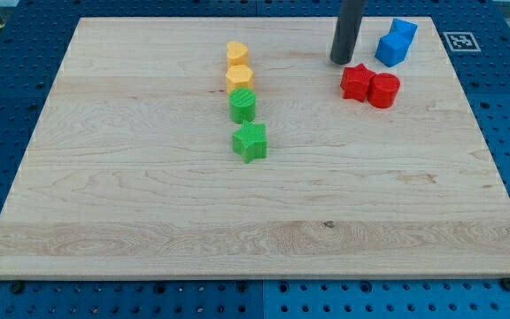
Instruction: Drag the red star close to the blue cube
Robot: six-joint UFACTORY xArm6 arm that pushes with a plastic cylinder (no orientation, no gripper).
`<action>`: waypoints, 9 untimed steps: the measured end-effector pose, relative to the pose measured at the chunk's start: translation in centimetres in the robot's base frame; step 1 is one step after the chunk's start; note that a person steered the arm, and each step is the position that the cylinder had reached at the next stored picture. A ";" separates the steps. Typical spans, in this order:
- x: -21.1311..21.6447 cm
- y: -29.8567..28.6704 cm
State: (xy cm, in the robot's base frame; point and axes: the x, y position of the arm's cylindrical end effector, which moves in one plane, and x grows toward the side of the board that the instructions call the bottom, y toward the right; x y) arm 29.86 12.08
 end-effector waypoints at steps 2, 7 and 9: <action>8.7 -1.3; 9.7 1.0; 8.2 1.7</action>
State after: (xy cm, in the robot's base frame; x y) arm 38.05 13.74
